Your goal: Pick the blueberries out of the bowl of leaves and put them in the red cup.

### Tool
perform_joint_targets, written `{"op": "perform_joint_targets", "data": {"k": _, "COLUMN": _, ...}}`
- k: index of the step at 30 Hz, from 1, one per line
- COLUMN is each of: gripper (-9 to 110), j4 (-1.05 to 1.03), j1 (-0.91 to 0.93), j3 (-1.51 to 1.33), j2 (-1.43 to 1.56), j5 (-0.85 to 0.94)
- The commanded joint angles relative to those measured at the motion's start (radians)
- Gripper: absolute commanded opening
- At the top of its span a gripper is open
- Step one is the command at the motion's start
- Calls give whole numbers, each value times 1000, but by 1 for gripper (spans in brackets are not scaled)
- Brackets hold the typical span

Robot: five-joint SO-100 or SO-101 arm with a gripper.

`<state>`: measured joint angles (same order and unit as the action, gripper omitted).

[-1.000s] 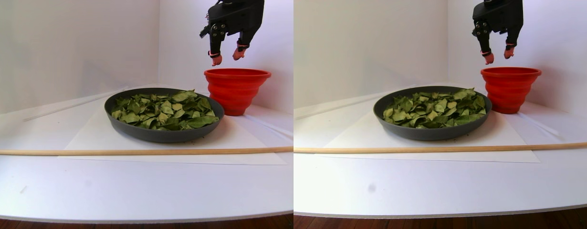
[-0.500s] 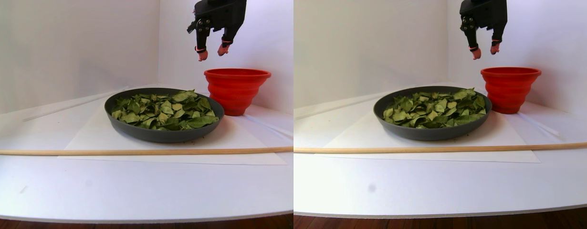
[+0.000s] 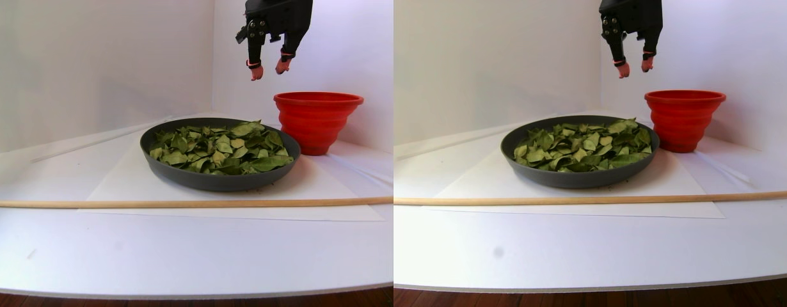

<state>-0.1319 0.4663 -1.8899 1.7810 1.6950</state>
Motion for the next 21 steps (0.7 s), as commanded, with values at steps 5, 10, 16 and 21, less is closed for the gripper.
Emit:
{"op": "perform_joint_targets", "data": {"k": 5, "gripper": 17, "j4": -17, "j1": -32, "j3": 6, "j2": 143, "j5": -12}}
{"op": "perform_joint_targets", "data": {"k": 10, "gripper": 17, "j4": -25, "j1": -64, "j3": -20, "j2": 161, "j5": -8}}
{"op": "perform_joint_targets", "data": {"k": 16, "gripper": 17, "j4": -26, "j1": -100, "j3": -49, "j2": 183, "j5": -2}}
{"op": "perform_joint_targets", "data": {"k": 21, "gripper": 17, "j4": -34, "j1": -124, "j3": -61, "j2": 196, "j5": -2}}
